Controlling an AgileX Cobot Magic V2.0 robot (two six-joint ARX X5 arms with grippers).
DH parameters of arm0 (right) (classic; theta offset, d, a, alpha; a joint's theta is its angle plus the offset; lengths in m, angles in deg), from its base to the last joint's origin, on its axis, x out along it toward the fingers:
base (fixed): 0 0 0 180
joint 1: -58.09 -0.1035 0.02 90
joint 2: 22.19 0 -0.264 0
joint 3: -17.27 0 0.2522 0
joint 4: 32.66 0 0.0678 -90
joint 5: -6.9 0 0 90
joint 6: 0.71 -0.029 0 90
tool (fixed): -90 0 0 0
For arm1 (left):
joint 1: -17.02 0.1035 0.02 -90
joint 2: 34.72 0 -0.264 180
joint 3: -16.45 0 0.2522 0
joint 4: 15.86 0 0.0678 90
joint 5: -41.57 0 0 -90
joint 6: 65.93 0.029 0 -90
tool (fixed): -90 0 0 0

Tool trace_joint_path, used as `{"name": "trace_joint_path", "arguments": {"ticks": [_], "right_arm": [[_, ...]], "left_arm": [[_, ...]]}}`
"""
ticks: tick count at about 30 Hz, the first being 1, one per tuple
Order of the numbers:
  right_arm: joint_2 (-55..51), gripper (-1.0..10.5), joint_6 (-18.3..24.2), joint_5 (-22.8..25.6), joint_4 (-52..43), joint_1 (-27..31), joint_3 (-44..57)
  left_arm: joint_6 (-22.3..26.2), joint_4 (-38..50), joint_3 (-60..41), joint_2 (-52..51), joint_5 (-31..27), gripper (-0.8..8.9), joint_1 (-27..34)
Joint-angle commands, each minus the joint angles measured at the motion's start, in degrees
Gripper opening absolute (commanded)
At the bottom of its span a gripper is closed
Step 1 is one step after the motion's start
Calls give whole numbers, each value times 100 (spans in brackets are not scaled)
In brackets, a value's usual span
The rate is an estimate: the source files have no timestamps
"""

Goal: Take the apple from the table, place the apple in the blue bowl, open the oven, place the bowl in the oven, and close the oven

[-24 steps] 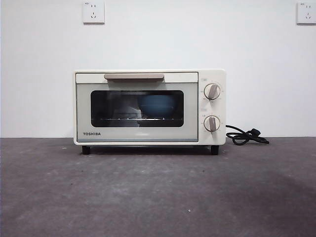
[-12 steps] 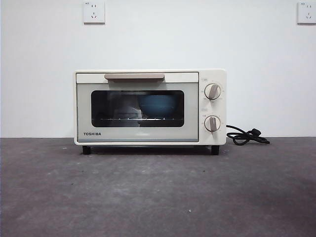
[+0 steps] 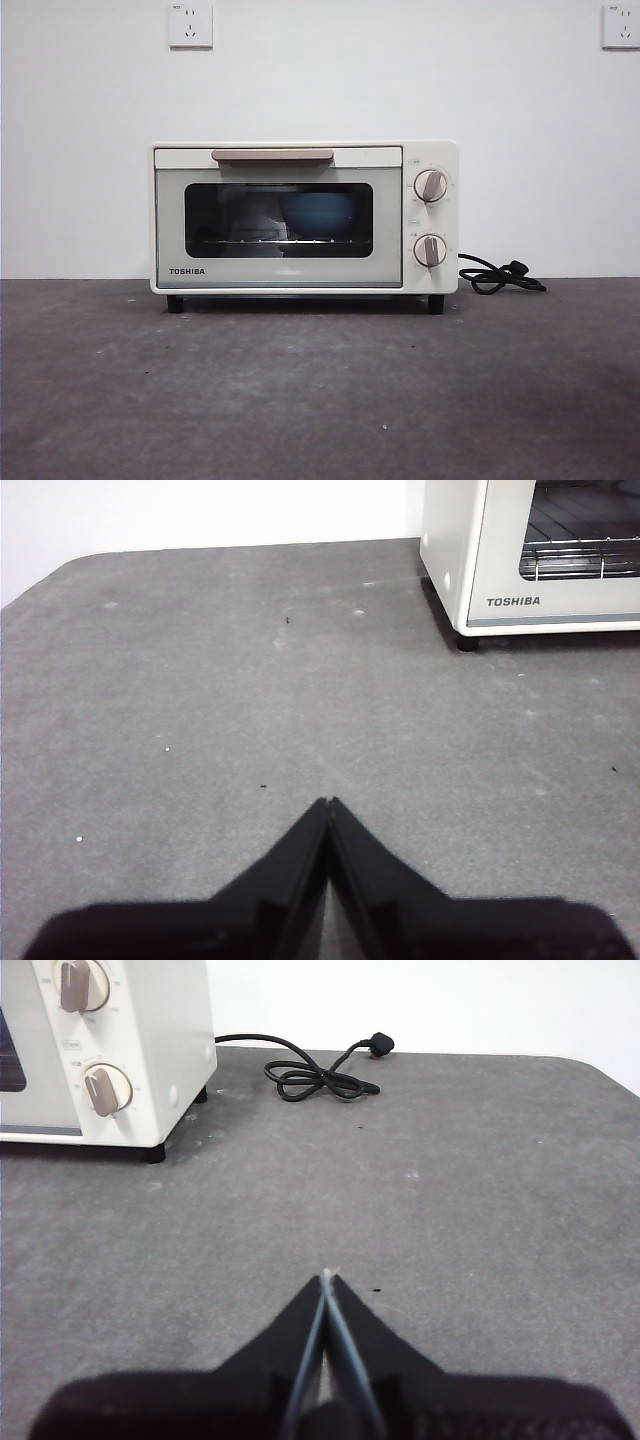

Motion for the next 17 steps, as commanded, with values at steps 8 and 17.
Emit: {"name": "trace_joint_path", "arguments": {"ticks": [8, 17], "right_arm": [[-13, 2, -4, 24, -50, 0, 55], [-9, 2, -4, 24, -50, 0, 55]], "left_arm": [[11, 42, -59, 2, 2, -3, 13], [11, 42, -59, 2, 2, -3, 13]]}}
